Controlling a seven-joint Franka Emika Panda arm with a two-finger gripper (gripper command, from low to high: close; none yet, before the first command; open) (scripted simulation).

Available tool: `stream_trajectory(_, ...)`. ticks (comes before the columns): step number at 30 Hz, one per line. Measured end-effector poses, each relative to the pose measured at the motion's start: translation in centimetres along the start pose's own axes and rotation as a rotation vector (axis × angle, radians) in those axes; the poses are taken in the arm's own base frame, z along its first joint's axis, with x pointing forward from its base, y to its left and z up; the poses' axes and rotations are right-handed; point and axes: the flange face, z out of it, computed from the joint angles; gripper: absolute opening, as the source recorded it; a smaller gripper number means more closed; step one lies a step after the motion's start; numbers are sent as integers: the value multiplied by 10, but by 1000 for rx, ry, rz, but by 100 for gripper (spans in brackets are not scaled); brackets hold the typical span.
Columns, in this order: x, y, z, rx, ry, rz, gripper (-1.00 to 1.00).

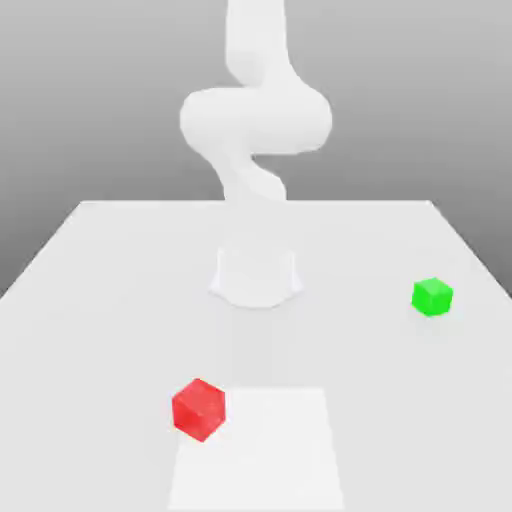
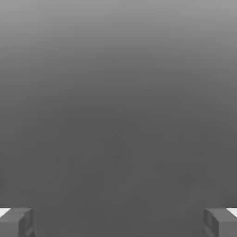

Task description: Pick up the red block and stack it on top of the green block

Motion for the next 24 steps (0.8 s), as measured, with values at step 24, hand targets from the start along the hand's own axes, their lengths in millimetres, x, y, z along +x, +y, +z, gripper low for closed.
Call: stream_trajectory(24,-163,268,351,-626,-356,529,0)
